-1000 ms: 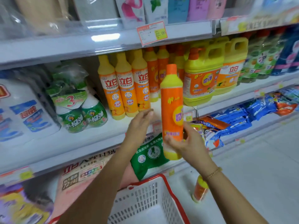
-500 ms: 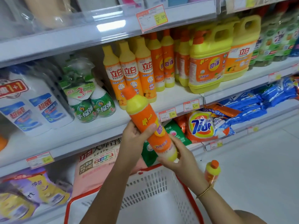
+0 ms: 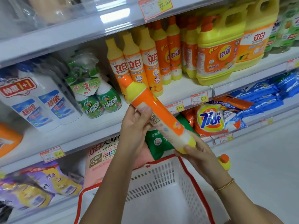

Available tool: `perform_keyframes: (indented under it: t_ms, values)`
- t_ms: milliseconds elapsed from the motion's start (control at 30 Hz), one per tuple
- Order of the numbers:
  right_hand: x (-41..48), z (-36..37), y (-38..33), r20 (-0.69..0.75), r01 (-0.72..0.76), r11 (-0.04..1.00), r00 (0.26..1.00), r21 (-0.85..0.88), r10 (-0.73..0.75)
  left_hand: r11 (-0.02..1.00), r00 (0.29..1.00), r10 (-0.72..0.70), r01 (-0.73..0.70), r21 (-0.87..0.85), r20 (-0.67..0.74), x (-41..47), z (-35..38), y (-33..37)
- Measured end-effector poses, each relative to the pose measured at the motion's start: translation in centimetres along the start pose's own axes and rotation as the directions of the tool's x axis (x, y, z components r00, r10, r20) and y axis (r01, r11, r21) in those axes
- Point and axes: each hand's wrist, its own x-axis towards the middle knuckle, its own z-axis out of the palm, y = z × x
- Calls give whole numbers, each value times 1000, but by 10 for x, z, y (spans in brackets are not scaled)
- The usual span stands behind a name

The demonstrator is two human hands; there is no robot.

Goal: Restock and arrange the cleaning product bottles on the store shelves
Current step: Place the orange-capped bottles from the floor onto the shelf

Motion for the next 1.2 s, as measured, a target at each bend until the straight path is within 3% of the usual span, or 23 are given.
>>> perform_keyframes:
  t_ms: [100, 233, 267, 300, 333, 400, 467, 500, 533, 600, 667, 733, 800, 900, 1067, 1200]
  values:
    - [6, -9, 5, 193, -245, 907, 963, 342, 188, 998, 999, -24, 26, -56, 41, 0, 0, -3]
    - [4, -7, 4, 211, -312, 842, 947, 441, 241, 997, 999, -31, 34, -75, 37, -2, 0, -7]
    - [2, -5, 2, 97, -241, 903, 971, 356, 221, 998, 1000, -23, 21, -56, -19, -3, 0, -6]
    - [1, 0, 0, -55, -100, 987, 993, 125, 108, 1000, 996, -17, 15, -23, -83, -3, 2, -6]
    - [-1, 5, -1, -132, 13, 985, 991, -171, -36, 1000, 990, -15, 17, 12, -139, -3, 4, -5]
    - [-2, 12, 2, -57, 176, 766, 962, -619, -267, 998, 972, -37, 45, 32, -232, 0, 6, -7]
    - [-3, 14, 7, 6, 240, 584, 928, -776, -372, 997, 962, -70, 78, 21, -263, 2, 7, -9]
    - [-5, 14, 8, 0, 252, 586, 919, -770, -395, 996, 965, -76, 83, 15, -252, 1, 7, -9]
    - [-6, 14, 5, -31, 245, 660, 926, -710, -377, 997, 971, -80, 83, 0, -223, 0, 6, -10]
    - [-7, 15, -4, -74, 167, 890, 973, -423, -218, 995, 989, -91, 84, -58, -120, -2, 3, -9]
    - [-7, 12, -10, -45, 27, 995, 998, -92, -31, 987, 996, -85, 83, -139, -11, -4, 0, -10]
    - [-8, 14, -13, 17, -127, 977, 992, 169, 126, 968, 993, -95, 110, -225, 76, -5, -1, -13]
    - [-9, 17, -15, 61, -262, 909, 965, 324, 256, 955, 981, -108, 148, -258, 164, -9, -2, -16]
    - [-13, 20, -23, 134, -380, 877, 925, 295, 356, 946, 970, -141, 191, -262, 199, -13, -6, -16]
    - [-19, 32, -32, 255, -393, 903, 904, 175, 344, 944, 957, -287, 278, -175, -29, -5, -5, -10]
    - [-23, 39, -42, 280, -375, 921, 900, 102, 335, 882, 893, -442, 415, -223, -83, 3, -1, -8]
